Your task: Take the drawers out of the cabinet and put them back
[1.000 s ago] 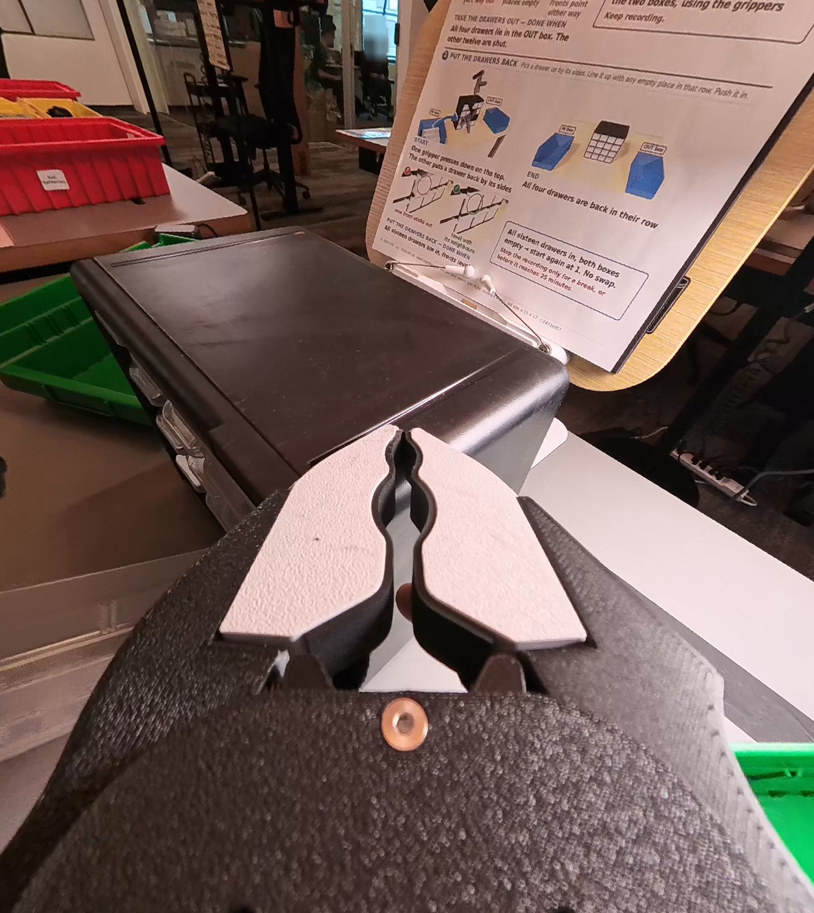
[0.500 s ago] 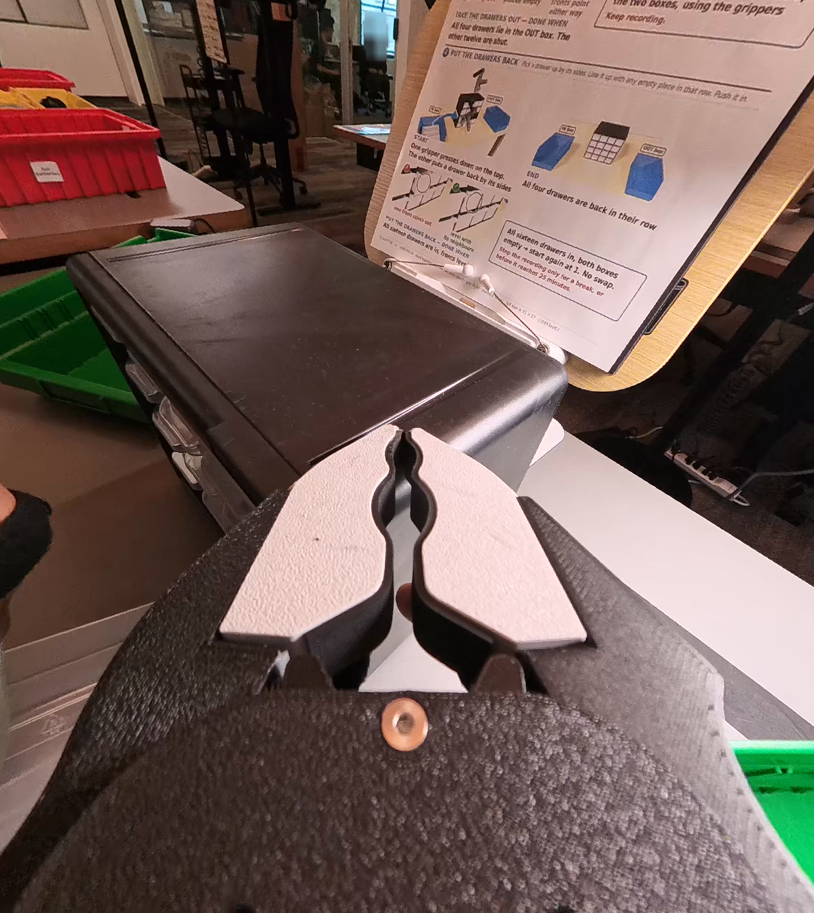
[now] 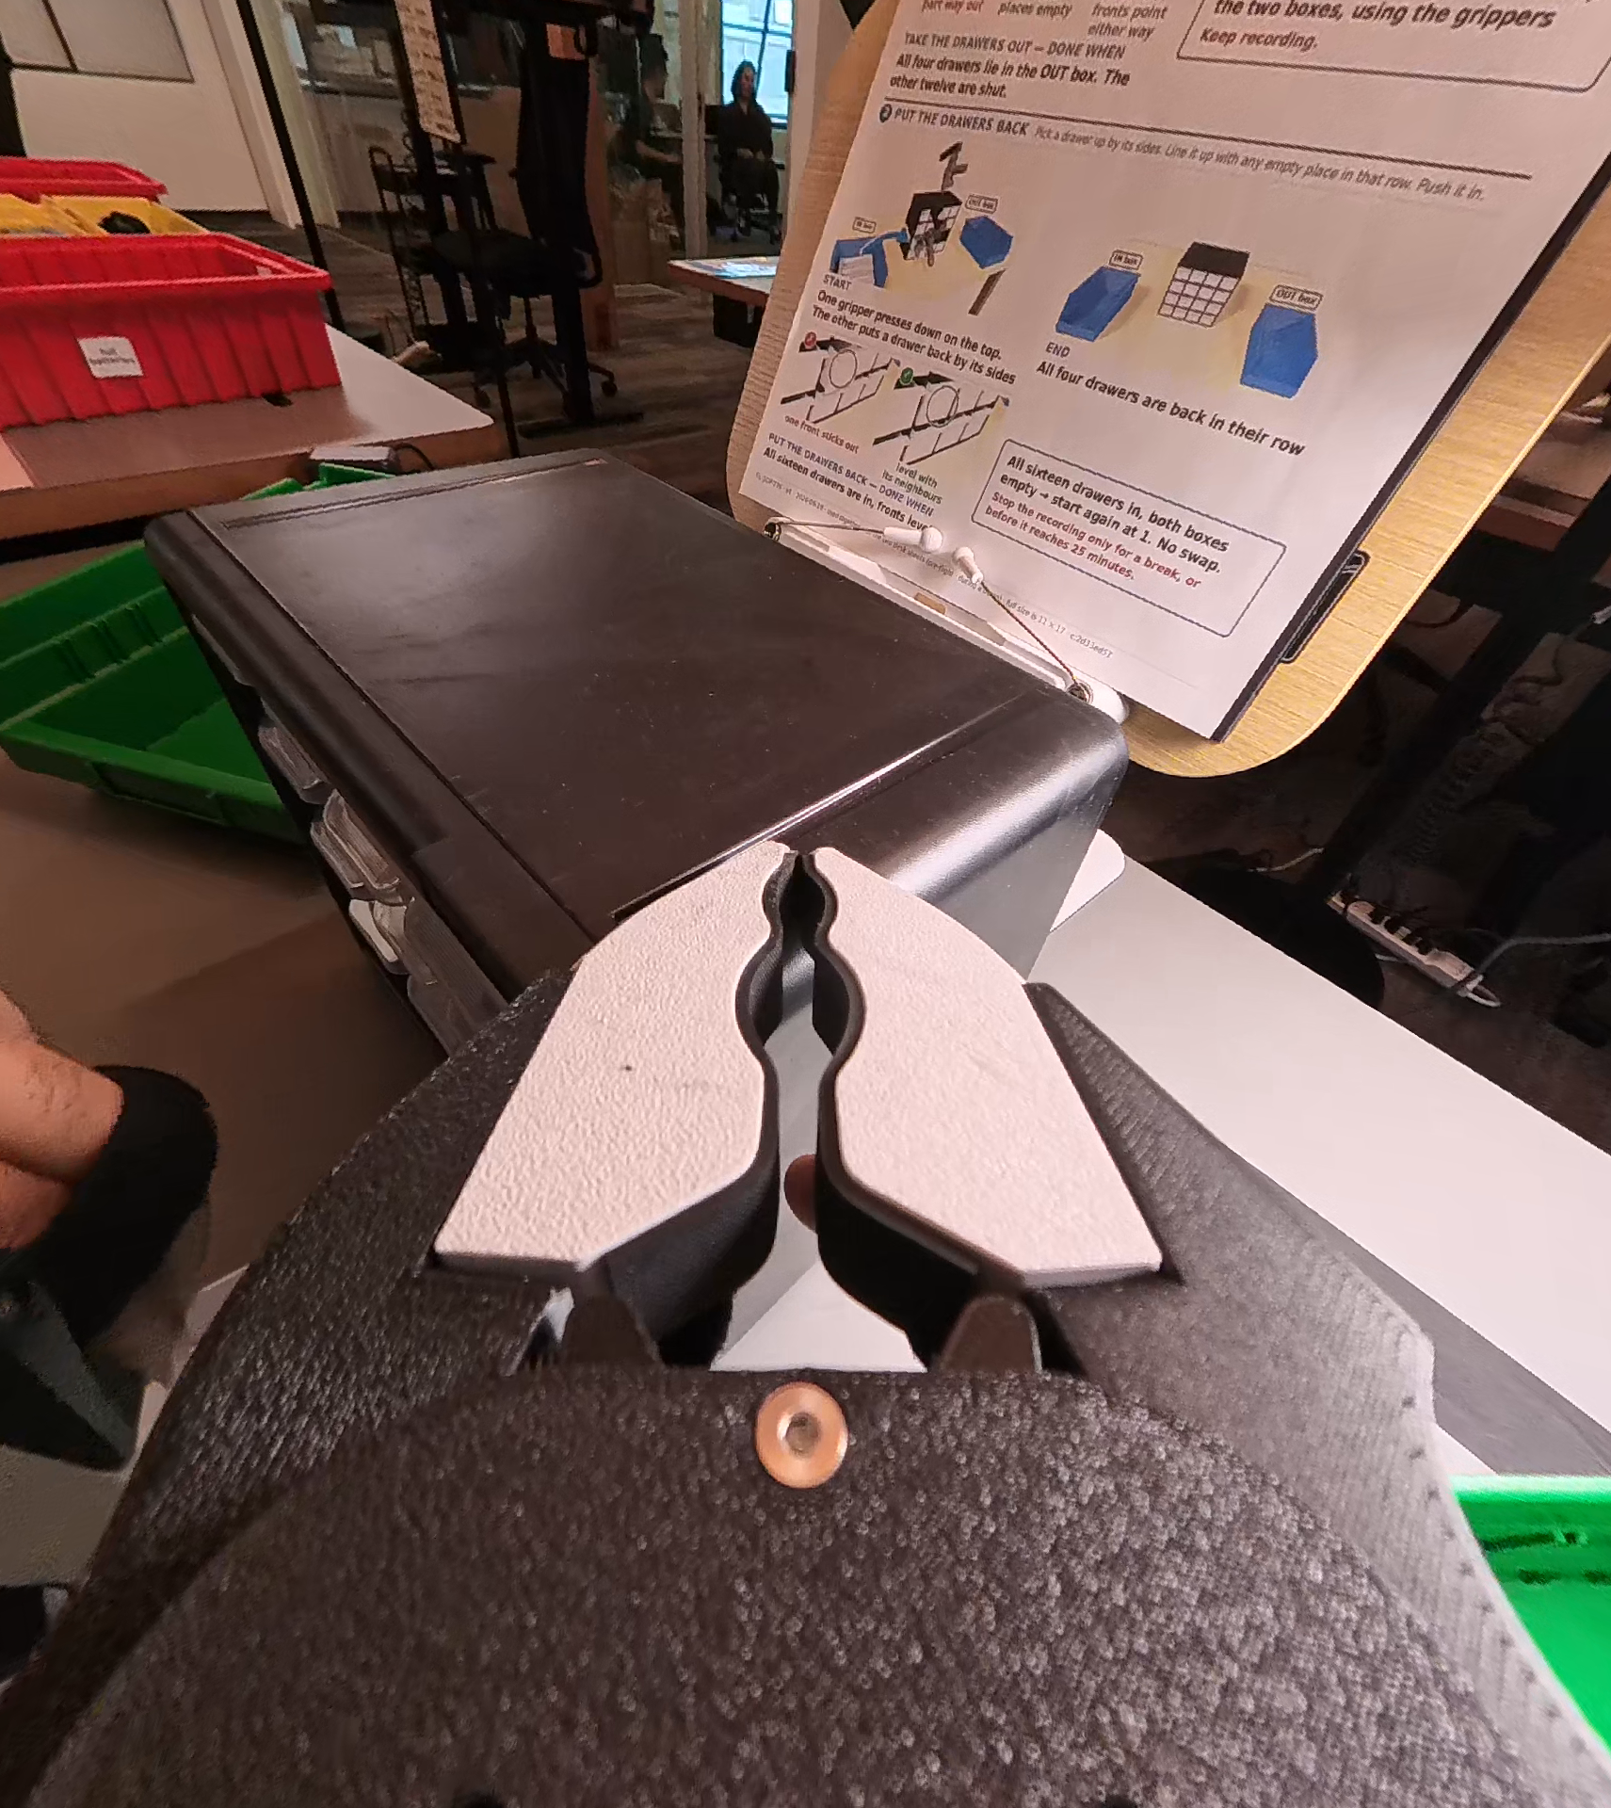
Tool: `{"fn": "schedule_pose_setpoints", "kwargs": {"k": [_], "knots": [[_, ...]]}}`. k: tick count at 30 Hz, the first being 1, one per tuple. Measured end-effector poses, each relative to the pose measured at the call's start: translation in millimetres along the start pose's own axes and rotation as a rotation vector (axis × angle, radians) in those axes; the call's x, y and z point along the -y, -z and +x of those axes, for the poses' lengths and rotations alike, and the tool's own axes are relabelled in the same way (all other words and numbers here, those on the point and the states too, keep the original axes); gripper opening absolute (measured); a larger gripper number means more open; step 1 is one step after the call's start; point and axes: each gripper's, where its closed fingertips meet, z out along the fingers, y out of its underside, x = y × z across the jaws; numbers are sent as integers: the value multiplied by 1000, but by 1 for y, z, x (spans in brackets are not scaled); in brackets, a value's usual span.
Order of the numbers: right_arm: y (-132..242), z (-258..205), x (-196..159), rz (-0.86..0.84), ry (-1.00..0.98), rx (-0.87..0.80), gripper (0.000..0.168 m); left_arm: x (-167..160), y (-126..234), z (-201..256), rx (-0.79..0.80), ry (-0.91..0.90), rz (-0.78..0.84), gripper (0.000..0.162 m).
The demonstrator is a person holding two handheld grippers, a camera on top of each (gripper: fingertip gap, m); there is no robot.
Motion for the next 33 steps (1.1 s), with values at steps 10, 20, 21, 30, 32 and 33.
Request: {"fn": "schedule_pose_setpoints", "kwargs": {"k": [10,20,21,30,32,33], "knots": [[0,0,0,0,1,2,0,-18,-17,-31,190,22,63,21],[0,0,0,8,-10,14,0,-21,-13,-77,425,165,222,32],[0,0,0,9,-12,16,0,-19,-8,-75,436,190,265,33],[0,0,0,6,-8,8,0,-36,-7,-59,421,440,434,1],[0,0,0,7,-8,7,0,-40,-15,-66,452,478,434,0],[0,0,0,7,-8,6,0,-42,-18,-70,480,490,423,0]]}}
